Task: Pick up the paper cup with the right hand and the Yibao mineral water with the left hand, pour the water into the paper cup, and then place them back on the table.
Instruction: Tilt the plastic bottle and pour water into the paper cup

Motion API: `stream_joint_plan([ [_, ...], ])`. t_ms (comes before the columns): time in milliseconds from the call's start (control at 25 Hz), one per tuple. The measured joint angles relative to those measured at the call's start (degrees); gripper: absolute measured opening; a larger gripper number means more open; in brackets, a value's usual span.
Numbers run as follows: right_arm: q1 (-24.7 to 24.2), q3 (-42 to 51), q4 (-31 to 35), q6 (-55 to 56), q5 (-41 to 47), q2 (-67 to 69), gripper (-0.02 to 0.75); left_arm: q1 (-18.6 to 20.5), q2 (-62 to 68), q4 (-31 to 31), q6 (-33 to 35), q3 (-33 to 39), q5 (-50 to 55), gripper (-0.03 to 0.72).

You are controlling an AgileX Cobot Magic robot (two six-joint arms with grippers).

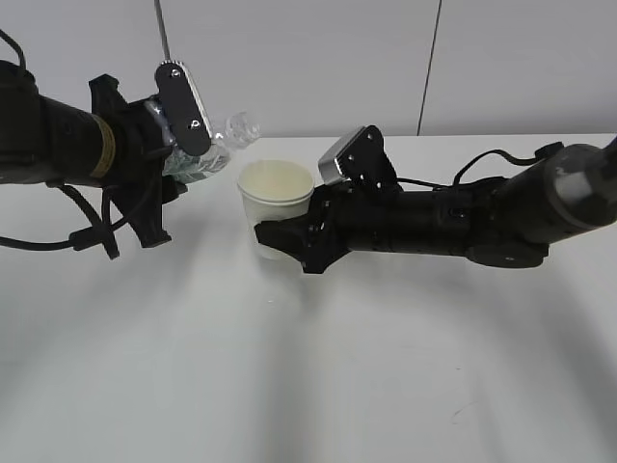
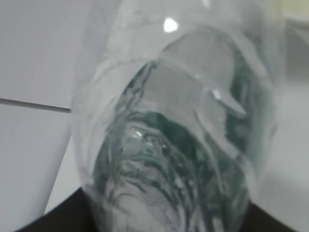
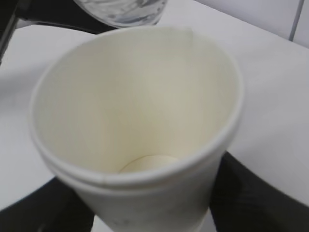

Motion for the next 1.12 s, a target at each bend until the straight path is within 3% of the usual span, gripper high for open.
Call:
stream_joint_plan([
  [1120,0.86,-0.63,-2.48,0.14,2.38,0.0,0.497,-0.11,0.0,15.55,0.0,0.0,3.42,0.311],
])
